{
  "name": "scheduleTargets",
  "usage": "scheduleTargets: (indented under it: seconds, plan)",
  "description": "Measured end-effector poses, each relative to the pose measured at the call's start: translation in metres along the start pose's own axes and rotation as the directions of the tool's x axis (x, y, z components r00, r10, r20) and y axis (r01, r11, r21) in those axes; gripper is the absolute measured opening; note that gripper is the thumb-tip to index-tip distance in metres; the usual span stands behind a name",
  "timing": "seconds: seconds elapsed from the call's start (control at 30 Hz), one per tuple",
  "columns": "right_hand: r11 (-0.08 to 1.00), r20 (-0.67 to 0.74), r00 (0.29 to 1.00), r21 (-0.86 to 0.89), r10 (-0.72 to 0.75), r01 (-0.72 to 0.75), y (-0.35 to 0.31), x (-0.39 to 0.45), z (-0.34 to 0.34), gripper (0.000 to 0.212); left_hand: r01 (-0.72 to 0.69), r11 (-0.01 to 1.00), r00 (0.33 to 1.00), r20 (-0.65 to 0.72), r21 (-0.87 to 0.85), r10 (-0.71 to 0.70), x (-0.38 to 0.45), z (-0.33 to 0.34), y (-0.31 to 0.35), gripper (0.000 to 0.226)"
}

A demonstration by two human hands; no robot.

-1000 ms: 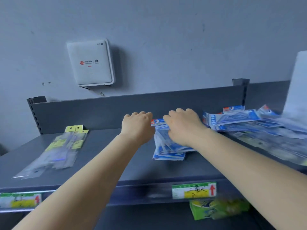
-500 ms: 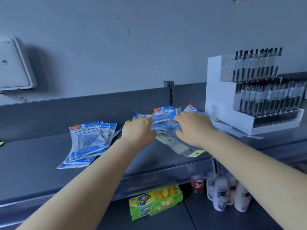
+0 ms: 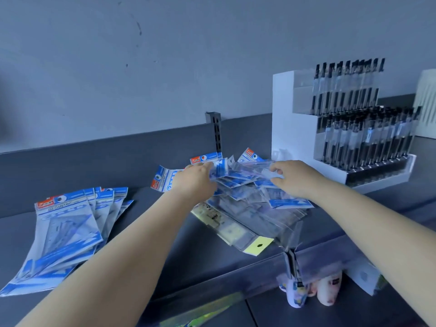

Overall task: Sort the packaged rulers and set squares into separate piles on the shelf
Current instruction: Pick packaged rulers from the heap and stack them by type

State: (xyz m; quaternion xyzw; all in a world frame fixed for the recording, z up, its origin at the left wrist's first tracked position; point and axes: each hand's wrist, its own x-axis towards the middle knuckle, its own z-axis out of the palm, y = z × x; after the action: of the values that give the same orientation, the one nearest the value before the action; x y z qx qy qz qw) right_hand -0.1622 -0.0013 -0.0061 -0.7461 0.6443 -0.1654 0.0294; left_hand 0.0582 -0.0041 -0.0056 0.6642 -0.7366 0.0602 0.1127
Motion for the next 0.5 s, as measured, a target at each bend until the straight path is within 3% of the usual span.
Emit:
scheduleTargets:
  seconds: [0.07,0.17,0.33,0.5]
  plan:
    - [1.0,0.058,0.998,-0.013,0.024,-0.023,0.002,0.007,0.004,0.035,-0.011,1.0,1.0,-0.013,-0.013,0.011,0.004,0.007,-0.001,0.024]
    - [0.998,0.088,0.995,-0.01,0.055,-0.054,0.003,0.017,0.01,0.031,-0.078,0.997,0.994,-0.074,0.009,0.078,0.005,0.015,-0.003,0.029]
    - [0.985,0.019,0.992,0.113,0.125,-0.127,0.002,0.028,0.01,0.044,-0.128,0.992,0.982,-0.142,-0.007,0.126,0.005,0.015,-0.007,0.024]
    - [0.975,-0.114,0.988,0.209,0.105,-0.08,0.0,0.025,0.002,0.053,-0.157,0.986,0.978,-0.131,0.053,0.163,-0.006,0.005,-0.011,0.034]
